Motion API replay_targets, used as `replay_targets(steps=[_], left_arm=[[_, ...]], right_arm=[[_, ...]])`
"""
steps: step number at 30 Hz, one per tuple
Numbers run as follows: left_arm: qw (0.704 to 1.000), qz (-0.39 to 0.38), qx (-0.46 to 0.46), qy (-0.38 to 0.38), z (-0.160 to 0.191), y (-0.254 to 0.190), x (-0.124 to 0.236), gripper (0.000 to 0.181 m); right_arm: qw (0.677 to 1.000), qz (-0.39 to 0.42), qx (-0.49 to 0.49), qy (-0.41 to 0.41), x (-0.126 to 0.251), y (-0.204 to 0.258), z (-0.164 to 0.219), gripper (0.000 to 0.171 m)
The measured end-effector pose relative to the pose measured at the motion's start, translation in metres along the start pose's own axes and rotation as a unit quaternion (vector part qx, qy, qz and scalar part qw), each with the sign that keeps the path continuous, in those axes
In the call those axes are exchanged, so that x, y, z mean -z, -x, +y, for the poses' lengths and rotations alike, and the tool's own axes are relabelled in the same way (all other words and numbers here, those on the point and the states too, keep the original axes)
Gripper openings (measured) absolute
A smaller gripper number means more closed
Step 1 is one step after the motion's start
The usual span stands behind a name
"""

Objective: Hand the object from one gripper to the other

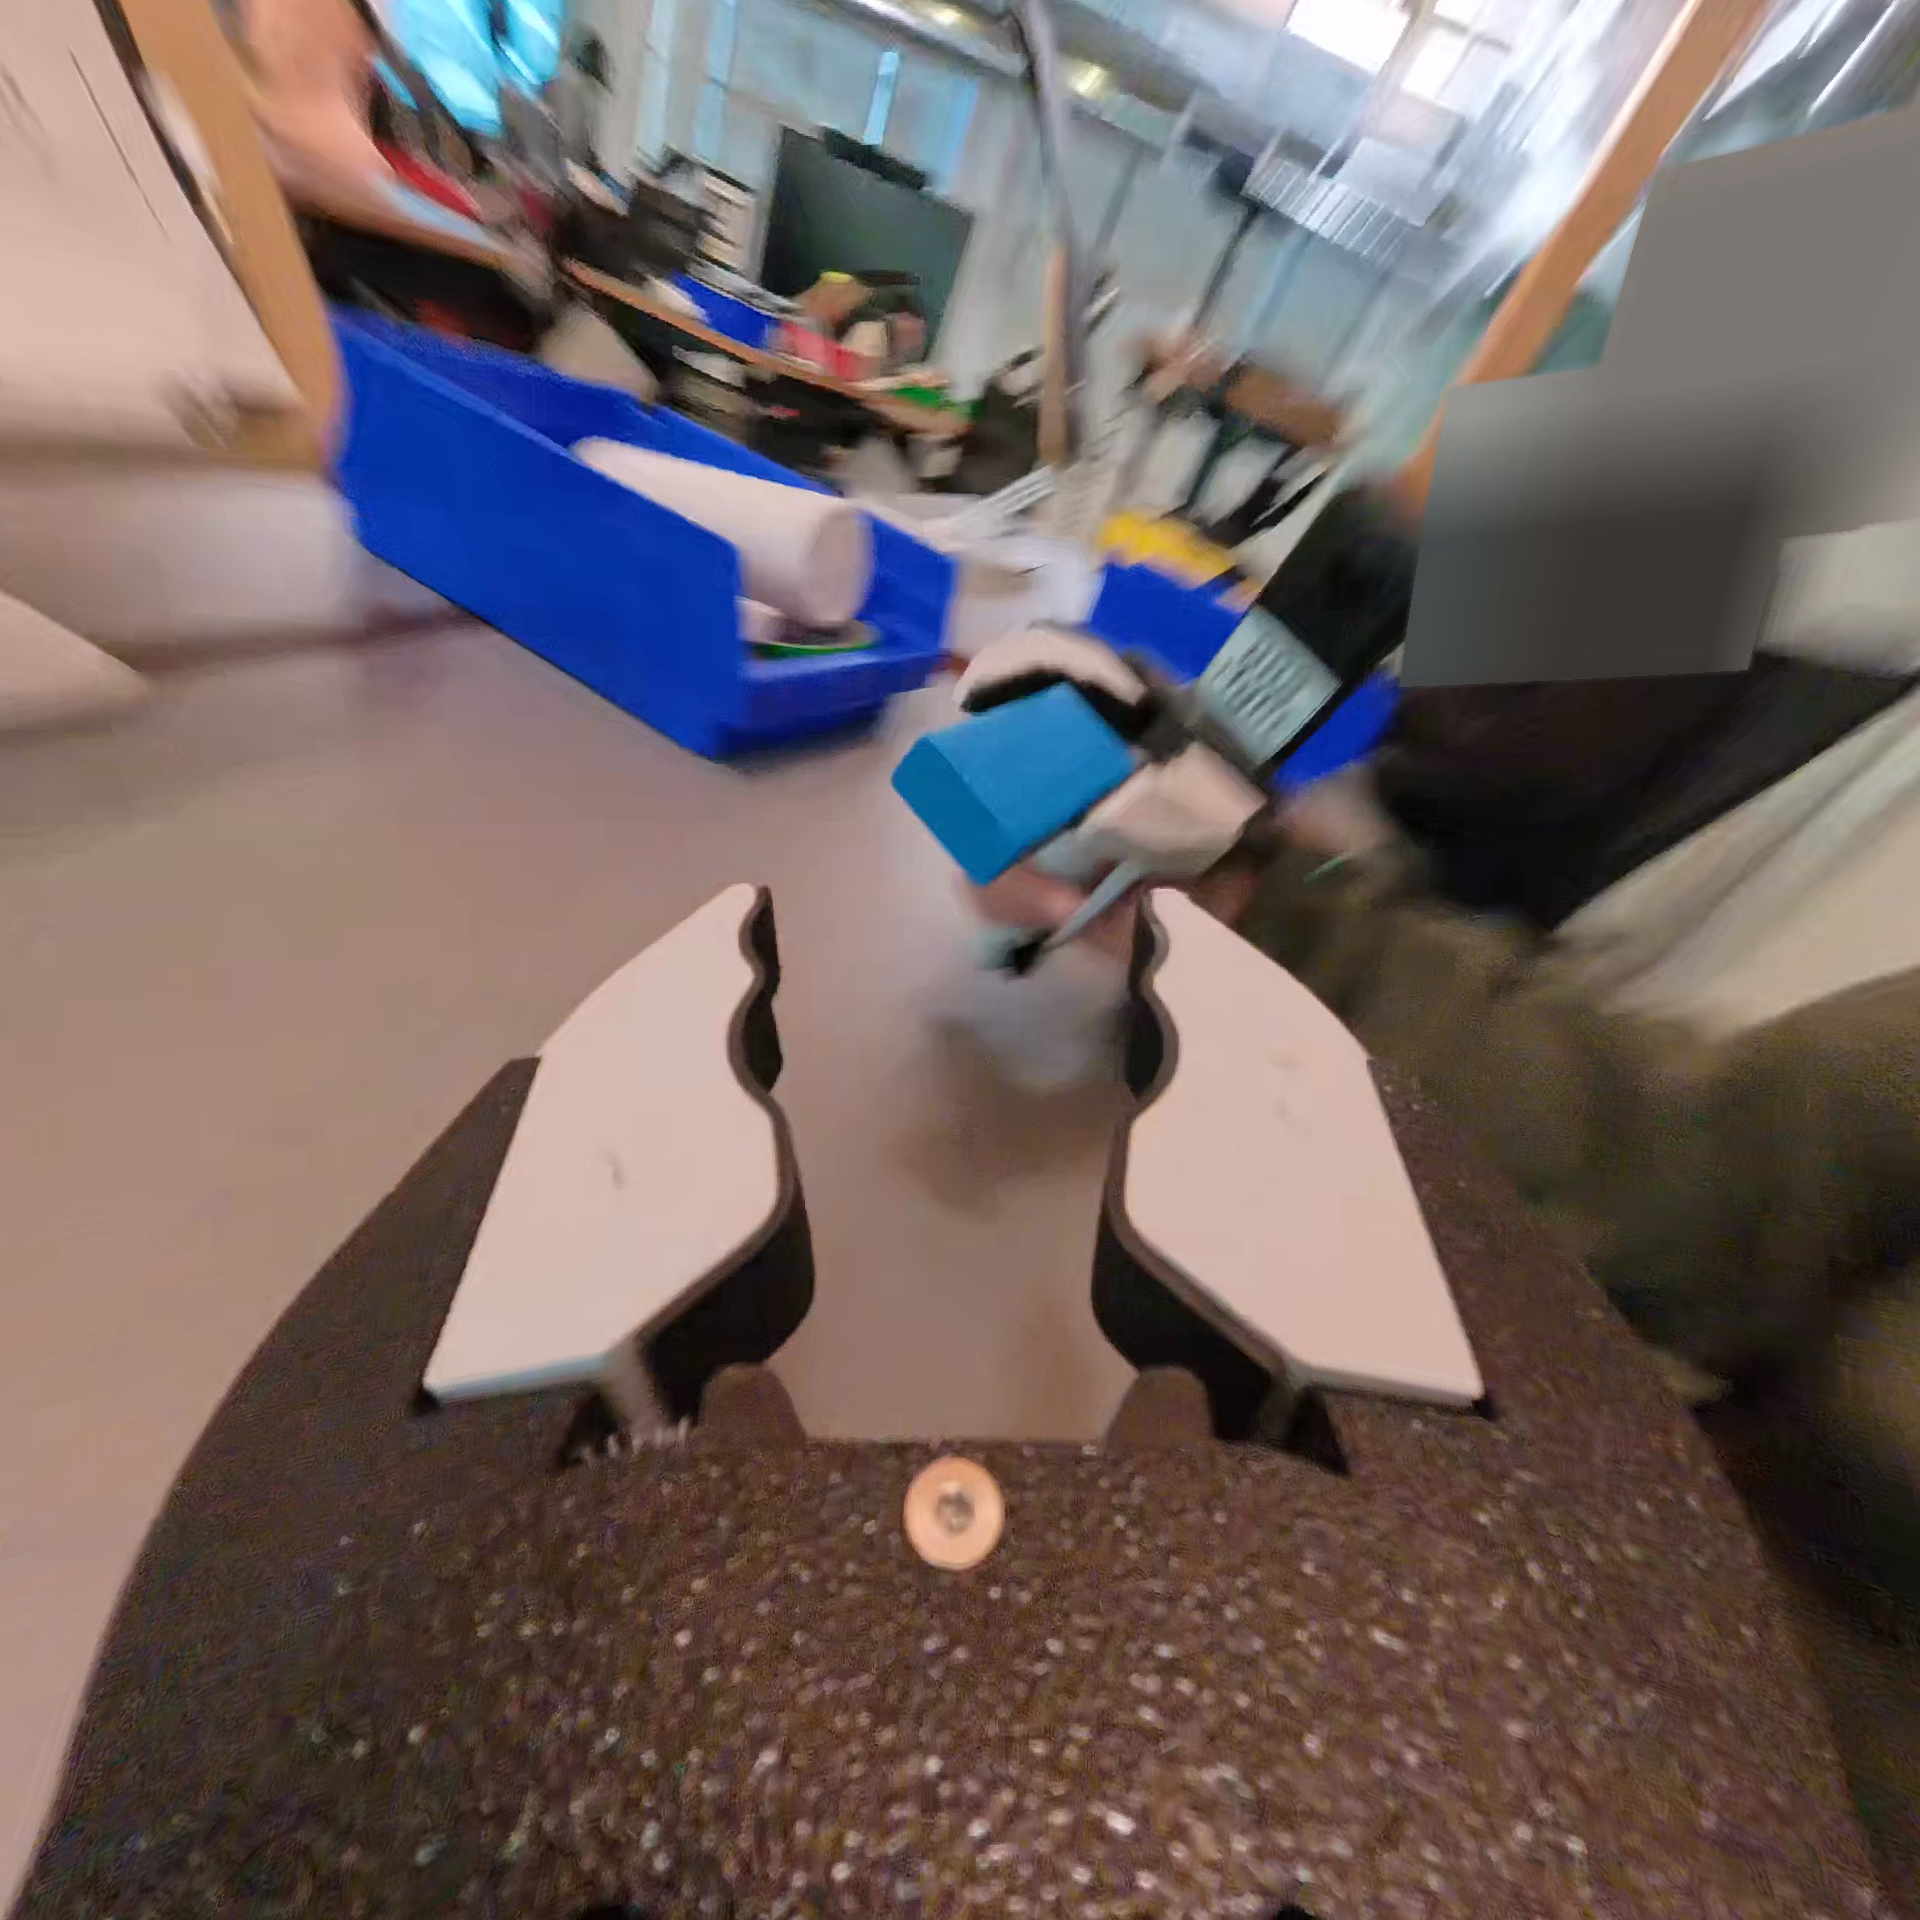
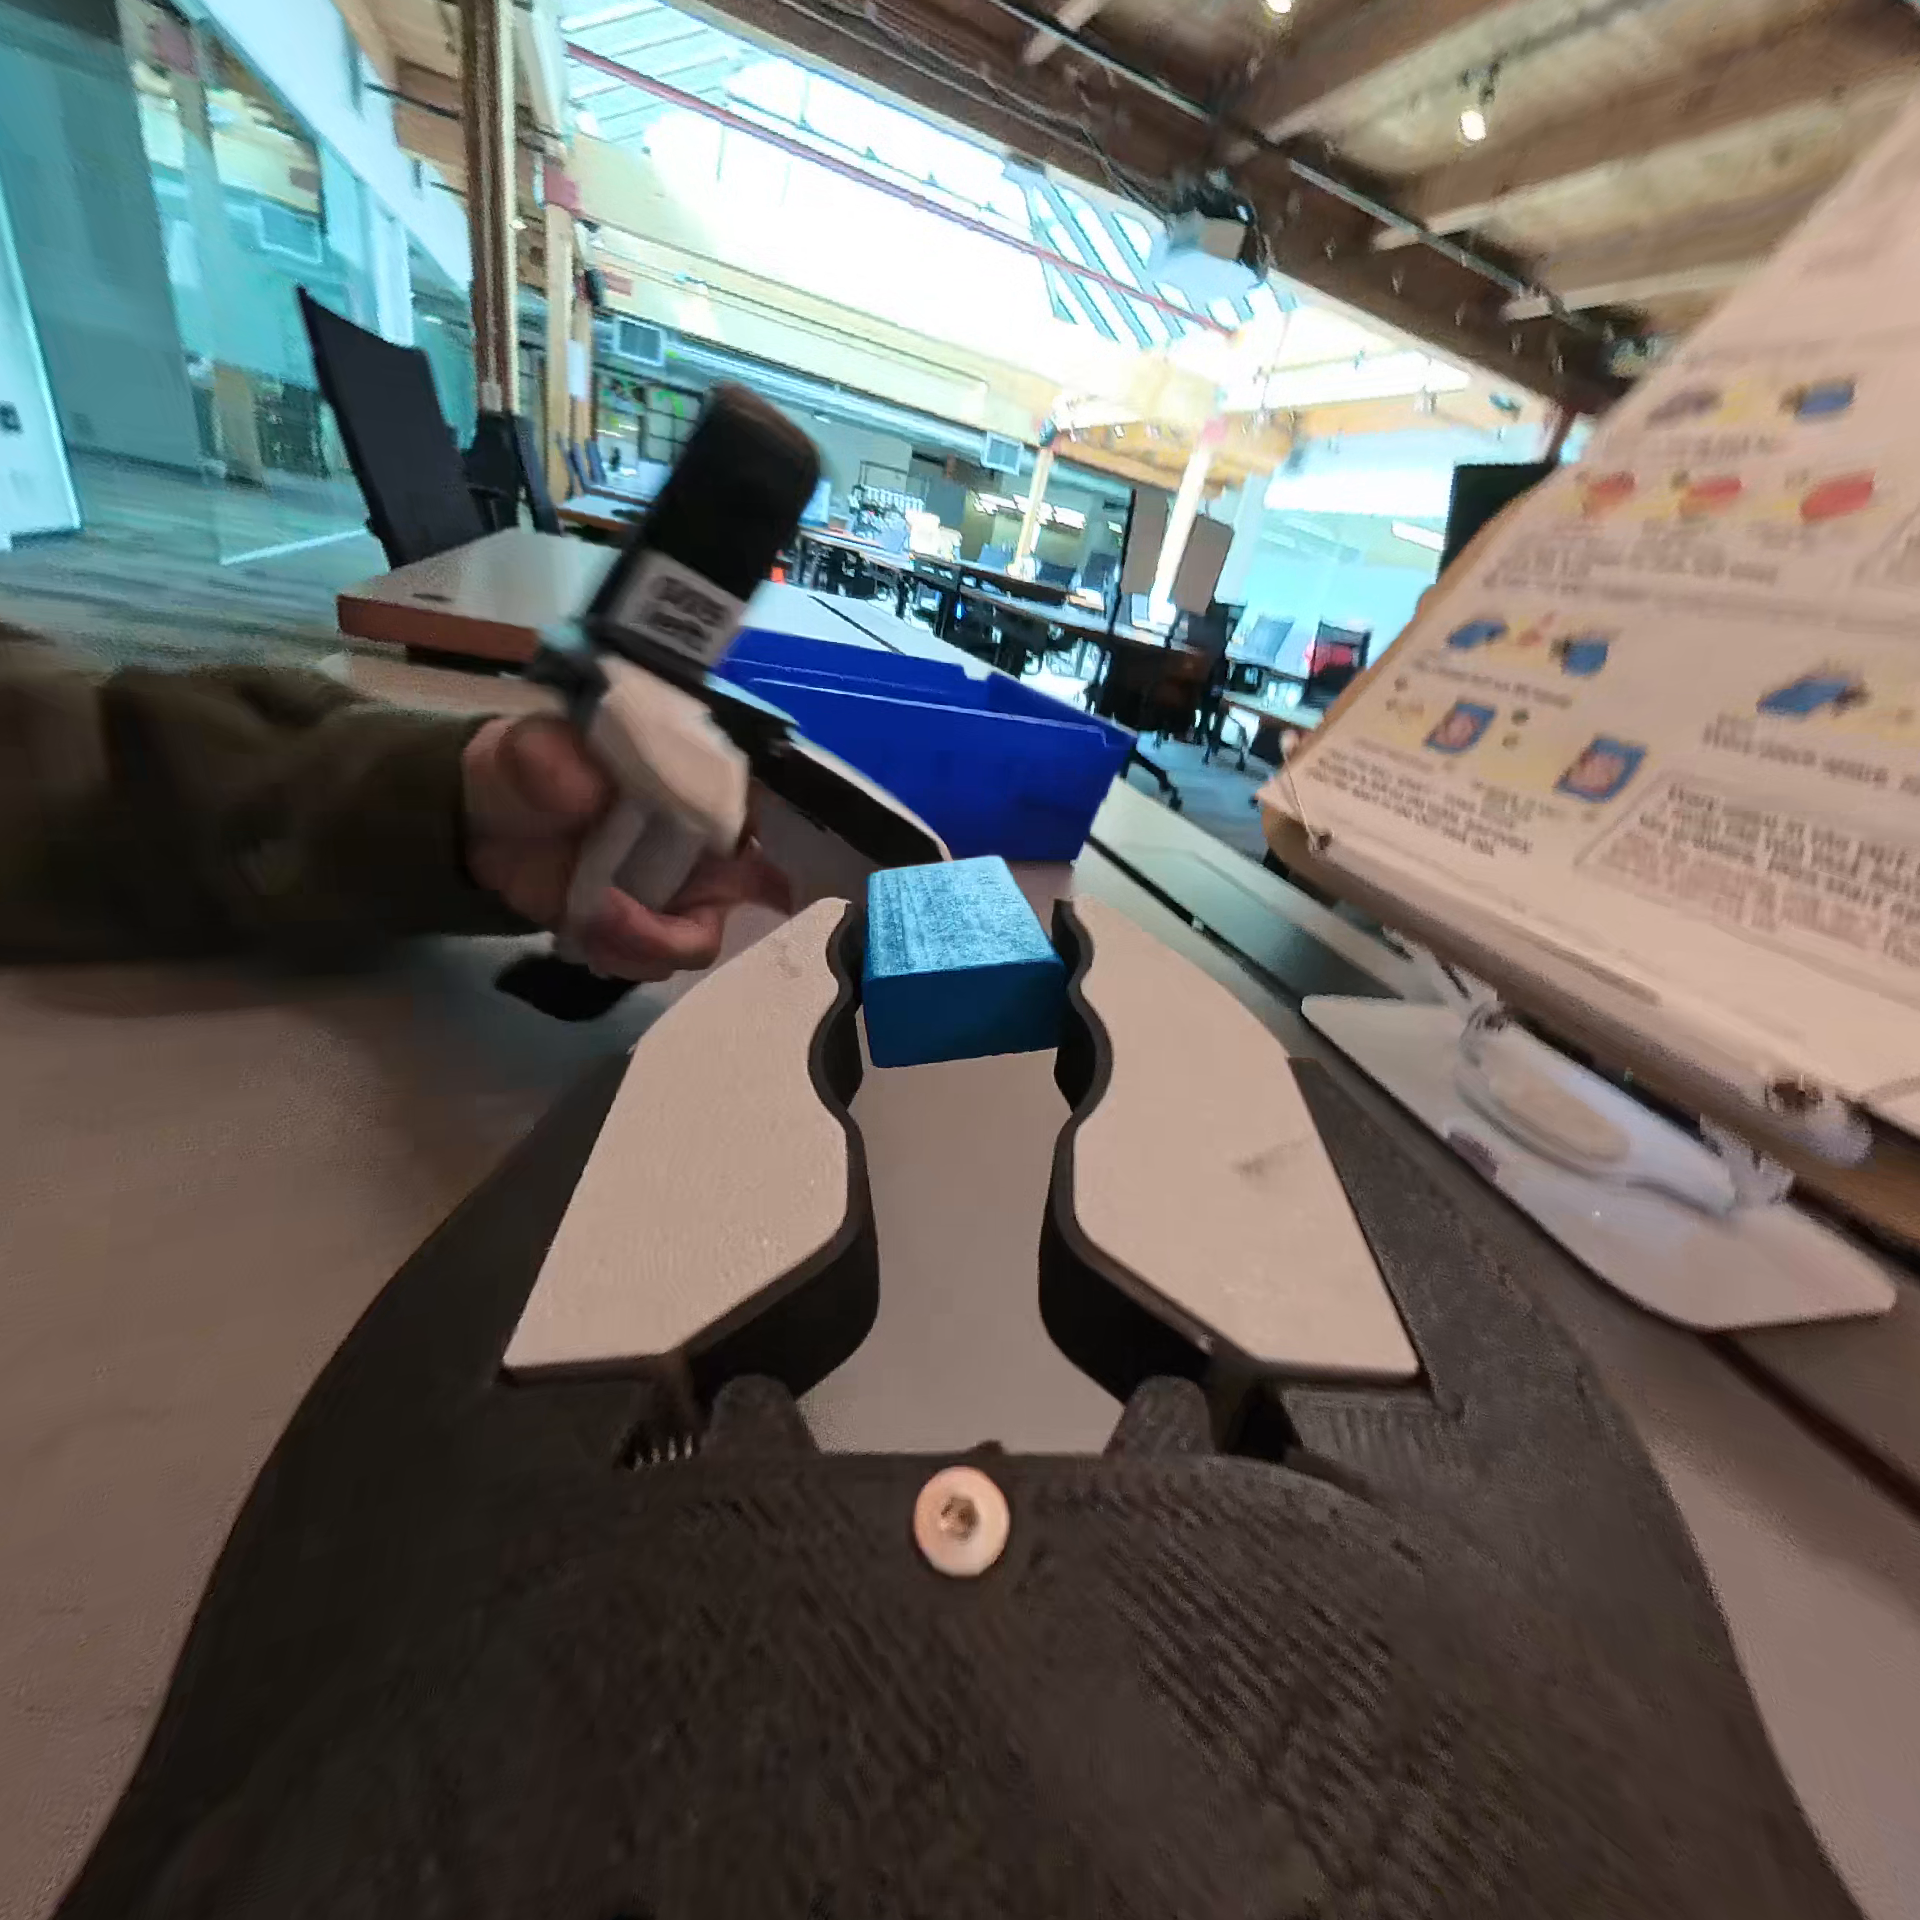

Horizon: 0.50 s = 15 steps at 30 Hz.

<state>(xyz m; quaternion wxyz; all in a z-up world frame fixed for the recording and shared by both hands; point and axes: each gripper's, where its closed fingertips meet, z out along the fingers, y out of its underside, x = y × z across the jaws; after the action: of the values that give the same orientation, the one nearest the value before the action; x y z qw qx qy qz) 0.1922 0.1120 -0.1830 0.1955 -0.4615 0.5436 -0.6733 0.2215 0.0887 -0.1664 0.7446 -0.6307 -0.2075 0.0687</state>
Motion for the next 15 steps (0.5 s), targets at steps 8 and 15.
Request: replay_targets(steps=[8, 15], left_arm=[[0.962, 0.154, 0.205, 0.096, 0.033, -0.031, -0.003, 0.04], [0.975, 0.125, 0.155, 0.094, 0.038, -0.019, 0.0, 0.018]], right_arm=[[0.994, -0.076, 0.075, 0.037, -0.025, 0.042, 0.015, 0.035], [0.993, -0.064, 0.066, 0.077, -0.029, 0.04, 0.032, 0.035]])
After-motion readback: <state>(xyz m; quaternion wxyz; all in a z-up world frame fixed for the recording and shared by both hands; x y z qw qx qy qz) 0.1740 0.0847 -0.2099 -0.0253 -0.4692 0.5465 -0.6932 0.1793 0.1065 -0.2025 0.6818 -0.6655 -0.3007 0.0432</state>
